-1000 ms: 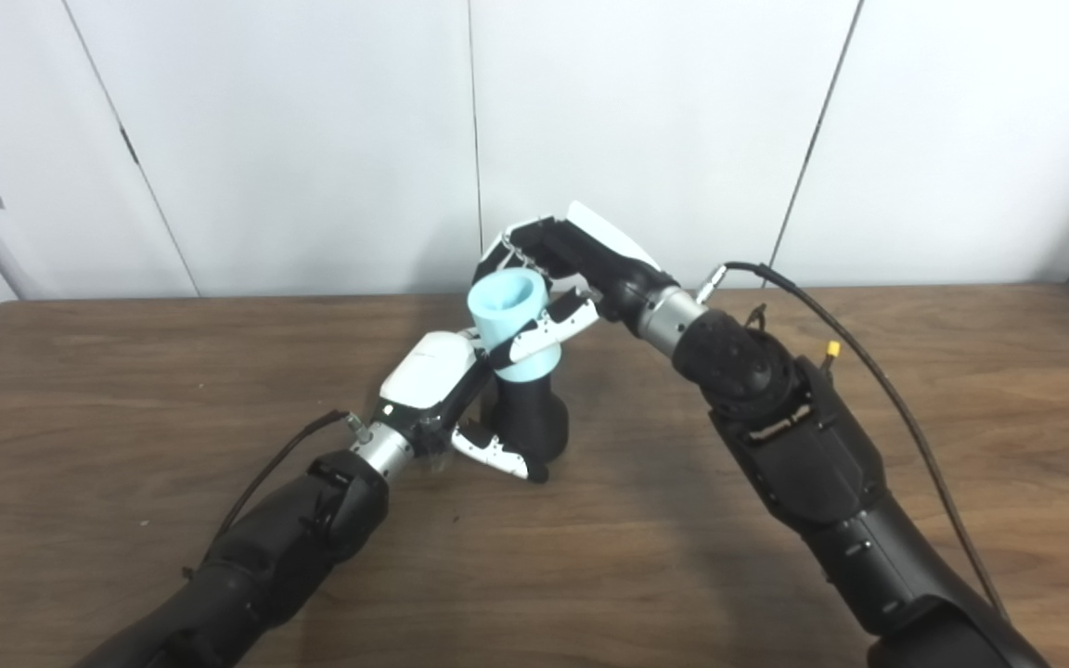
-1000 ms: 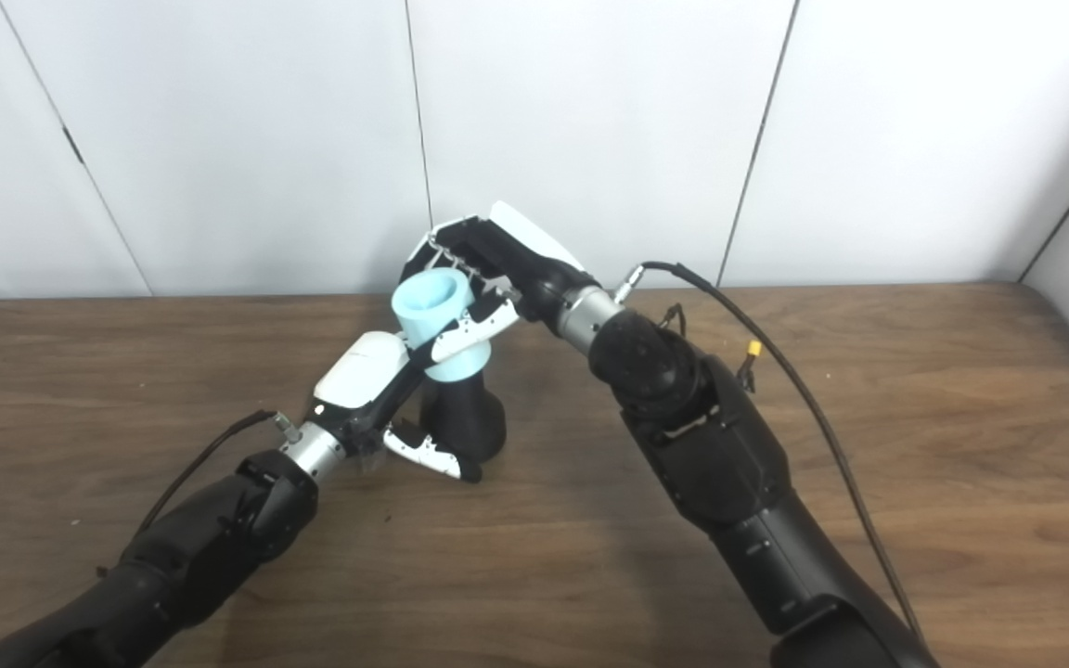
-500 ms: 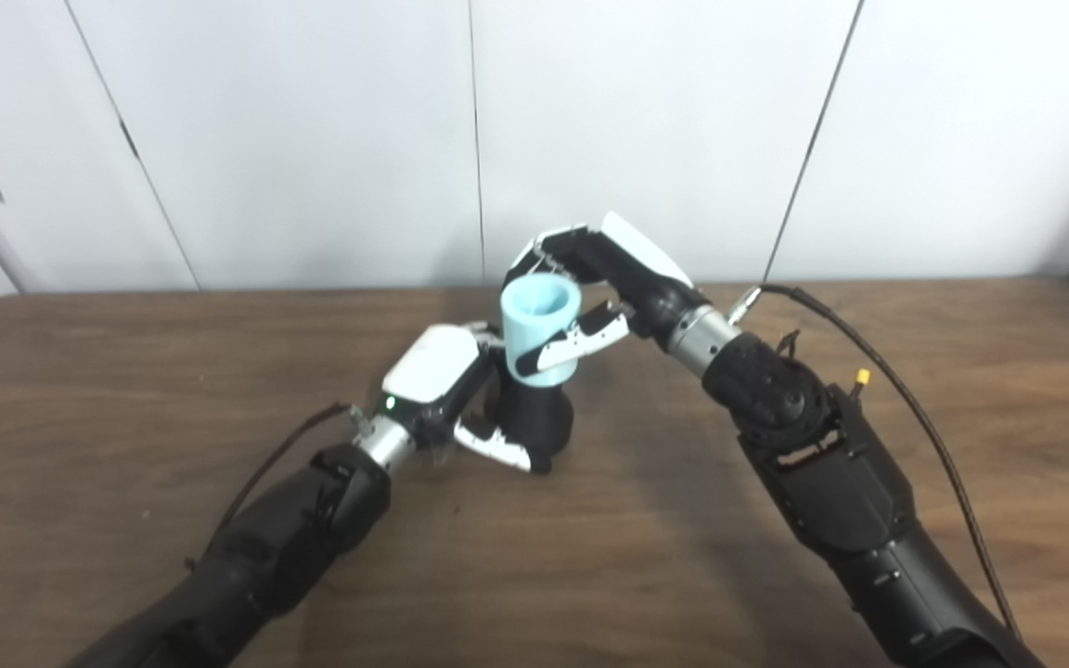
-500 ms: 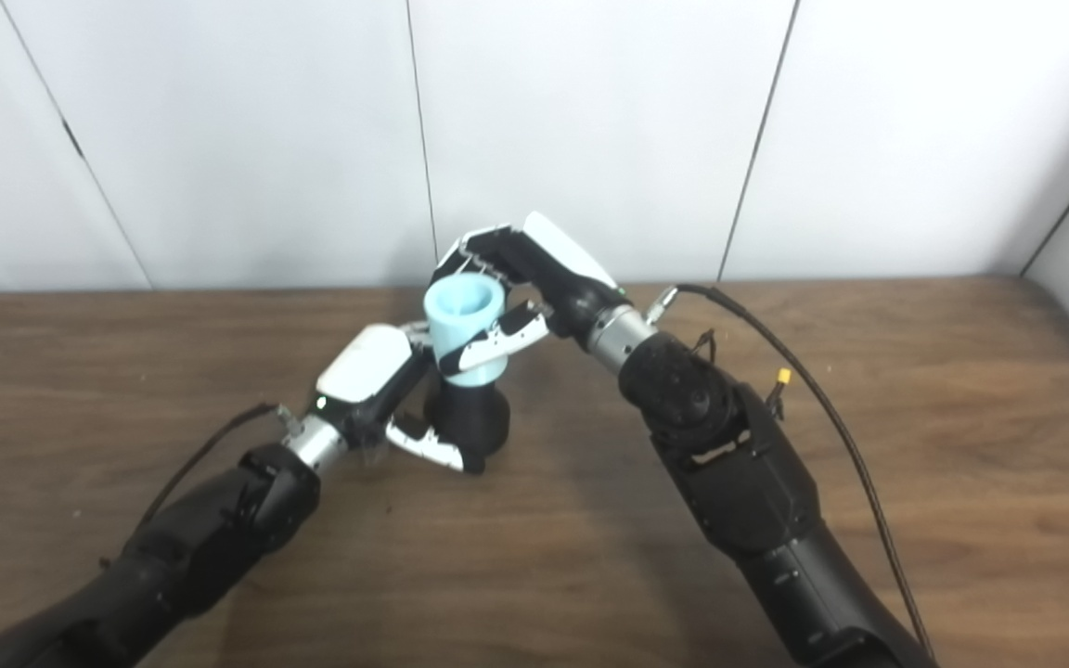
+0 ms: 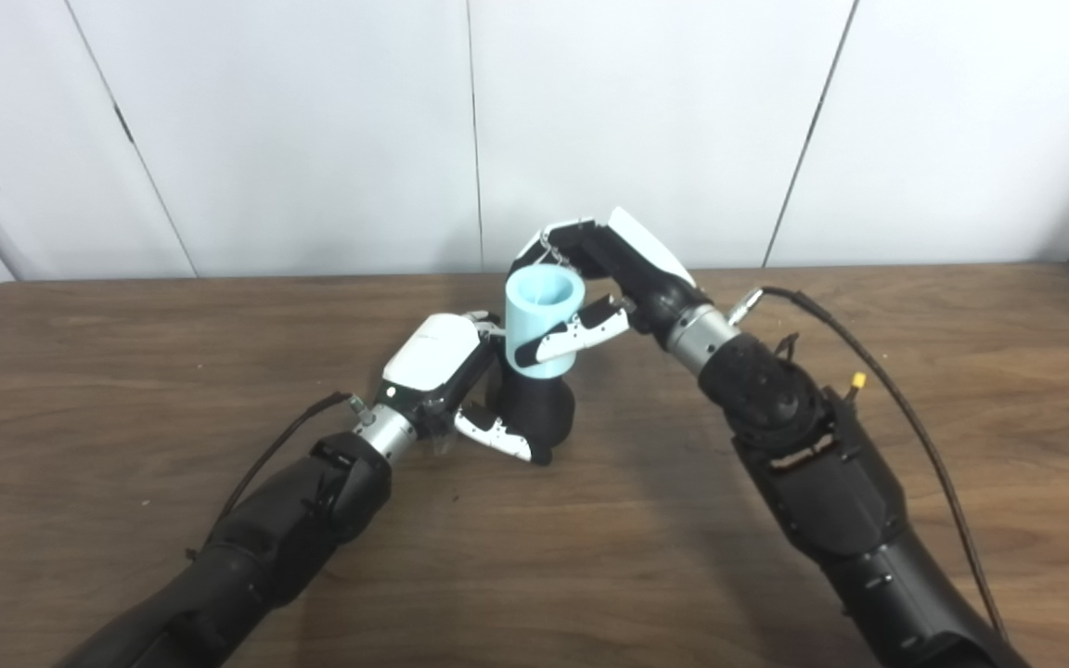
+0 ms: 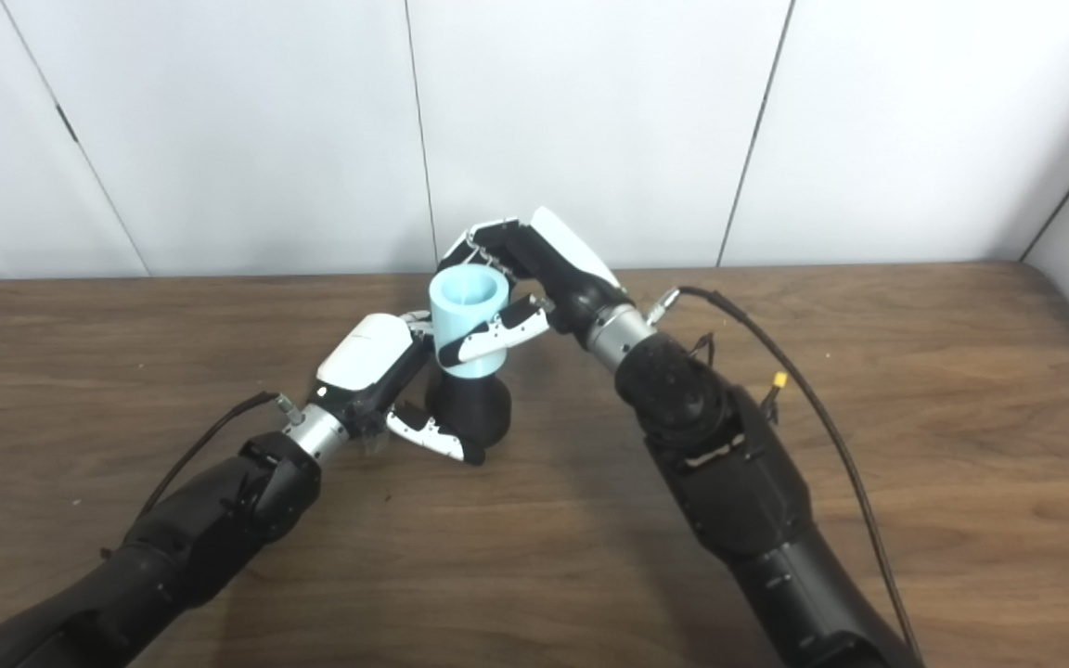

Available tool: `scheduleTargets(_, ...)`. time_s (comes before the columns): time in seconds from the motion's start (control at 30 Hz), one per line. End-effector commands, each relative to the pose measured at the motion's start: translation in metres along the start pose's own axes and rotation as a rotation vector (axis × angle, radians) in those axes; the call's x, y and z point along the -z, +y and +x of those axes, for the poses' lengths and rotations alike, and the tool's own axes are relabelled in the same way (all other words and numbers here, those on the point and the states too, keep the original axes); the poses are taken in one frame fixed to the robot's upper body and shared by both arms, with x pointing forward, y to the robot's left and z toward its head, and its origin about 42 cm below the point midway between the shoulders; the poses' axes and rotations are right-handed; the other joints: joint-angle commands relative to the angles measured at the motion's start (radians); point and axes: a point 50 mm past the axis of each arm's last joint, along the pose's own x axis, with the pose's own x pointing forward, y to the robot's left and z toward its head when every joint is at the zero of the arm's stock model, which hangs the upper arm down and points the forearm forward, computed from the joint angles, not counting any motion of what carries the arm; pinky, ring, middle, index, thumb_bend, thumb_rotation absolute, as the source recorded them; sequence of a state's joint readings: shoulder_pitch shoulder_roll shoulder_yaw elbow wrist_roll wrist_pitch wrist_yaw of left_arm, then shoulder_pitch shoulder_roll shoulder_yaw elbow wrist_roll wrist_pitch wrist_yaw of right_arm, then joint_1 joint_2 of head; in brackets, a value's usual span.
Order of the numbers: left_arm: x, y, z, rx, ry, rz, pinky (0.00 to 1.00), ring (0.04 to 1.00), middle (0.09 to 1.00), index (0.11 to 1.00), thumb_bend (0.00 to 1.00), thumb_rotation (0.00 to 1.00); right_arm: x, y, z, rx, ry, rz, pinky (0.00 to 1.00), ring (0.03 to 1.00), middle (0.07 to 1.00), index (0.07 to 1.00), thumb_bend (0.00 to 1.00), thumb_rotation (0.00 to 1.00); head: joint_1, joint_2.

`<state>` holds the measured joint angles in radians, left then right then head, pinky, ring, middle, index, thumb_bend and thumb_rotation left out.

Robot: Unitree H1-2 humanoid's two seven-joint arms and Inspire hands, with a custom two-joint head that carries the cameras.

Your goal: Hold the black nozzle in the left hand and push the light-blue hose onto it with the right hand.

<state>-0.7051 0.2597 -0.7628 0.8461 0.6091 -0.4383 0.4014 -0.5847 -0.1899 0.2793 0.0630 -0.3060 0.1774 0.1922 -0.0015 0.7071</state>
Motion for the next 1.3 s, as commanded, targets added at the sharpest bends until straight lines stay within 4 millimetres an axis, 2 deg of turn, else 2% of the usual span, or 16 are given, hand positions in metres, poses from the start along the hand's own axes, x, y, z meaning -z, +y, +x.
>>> scheduleTargets(0.0,-0.027,-0.112,-0.066,0.359,0.048,-0.076,0.85,0.668,0.493,0.477,0.53,0.0,0.005,0.015,0.003,-0.054,0.019,-0.029,0.32,0.406,0.467,0.522,0.52,0.0,0.002,0.001)
scheduleTargets(0.43,-0.029,-0.111,-0.066,0.349,0.044,-0.084,0.85,0.669,0.501,0.47,0.53,0.0,0.002,0.029,0.021,-0.115,0.015,-0.083,0.34,0.407,0.475,0.519,0.52,0.0,0.012,0.007)
scheduleTargets(0.87,-0.025,-0.11,-0.071,0.348,0.056,-0.065,0.84,0.667,0.5,0.471,0.53,0.0,0.02,0.021,0.0,-0.13,-0.005,-0.16,0.34,0.404,0.466,0.512,0.52,0.0,0.005,0.008)
scheduleTargets(1.0,-0.023,-0.109,-0.071,0.364,0.06,-0.061,0.85,0.674,0.504,0.468,0.52,0.0,0.014,0.011,-0.003,-0.119,-0.05,-0.179,0.35,0.402,0.48,0.55,0.51,0.0,0.003,0.007)
scheduleTargets(1.03,-0.023,-0.109,-0.07,0.363,0.059,-0.059,0.85,0.674,0.504,0.469,0.52,0.0,0.01,0.008,-0.003,-0.118,-0.048,-0.205,0.37,0.416,0.511,0.628,0.52,0.0,0.003,0.006)
scheduleTargets(1.07,-0.023,-0.108,-0.07,0.362,0.057,-0.058,0.84,0.671,0.503,0.469,0.52,0.0,0.005,0.004,-0.003,-0.111,-0.049,-0.234,0.43,0.515,0.631,0.726,0.73,0.05,0.003,0.006)
scheduleTargets(1.13,-0.022,-0.108,-0.07,0.363,0.059,-0.06,0.84,0.669,0.503,0.468,0.52,0.0,-0.002,-0.003,-0.004,-0.089,-0.062,-0.276,0.6,0.742,0.809,0.868,0.89,0.12,0.003,0.004)
scheduleTargets(1.27,-0.022,-0.107,-0.07,0.36,0.058,-0.058,0.85,0.67,0.509,0.463,0.52,0.0,-0.014,-0.018,-0.006,-0.022,-0.084,-0.341,0.7,0.87,0.922,0.983,0.94,0.19,0.001,0.002)
